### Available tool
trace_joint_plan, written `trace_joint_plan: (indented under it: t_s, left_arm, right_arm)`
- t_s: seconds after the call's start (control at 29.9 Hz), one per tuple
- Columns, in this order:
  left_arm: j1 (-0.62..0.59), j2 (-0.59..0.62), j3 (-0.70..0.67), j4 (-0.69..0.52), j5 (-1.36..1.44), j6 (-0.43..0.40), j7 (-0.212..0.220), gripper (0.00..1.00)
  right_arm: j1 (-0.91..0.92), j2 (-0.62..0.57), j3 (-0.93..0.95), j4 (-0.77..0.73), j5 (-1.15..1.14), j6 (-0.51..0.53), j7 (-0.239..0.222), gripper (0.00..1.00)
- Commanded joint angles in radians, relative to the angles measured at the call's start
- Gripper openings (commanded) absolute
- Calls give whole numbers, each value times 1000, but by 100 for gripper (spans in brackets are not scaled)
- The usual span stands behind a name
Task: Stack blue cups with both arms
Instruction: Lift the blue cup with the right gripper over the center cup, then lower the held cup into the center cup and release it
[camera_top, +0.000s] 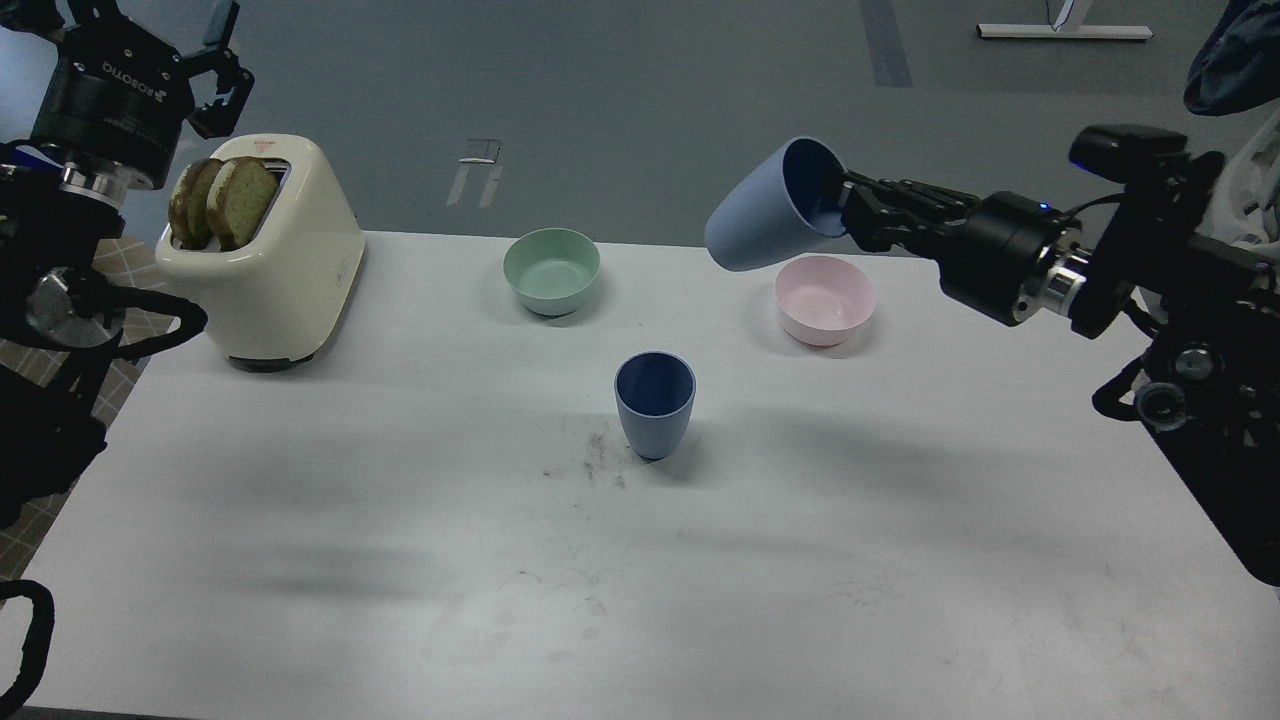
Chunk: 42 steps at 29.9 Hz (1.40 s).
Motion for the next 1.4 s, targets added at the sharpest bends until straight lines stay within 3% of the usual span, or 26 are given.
trace_joint_plan:
  t_s: [0.0,0.37,1.37]
  left_arm:
    - [0,1,-1,0,0,0,-1,98]
    - [2,-2,-1,0,0,0,-1,98]
    - [2,-2,-5,0,0,0,-1,98]
  right_arm:
    - [122,64,-145,-96,-1,0,-18,0]
    - [162,98,-301,-130,-6,0,-60,0]
    - [123,95,-371,-133,-55,0,-66,2]
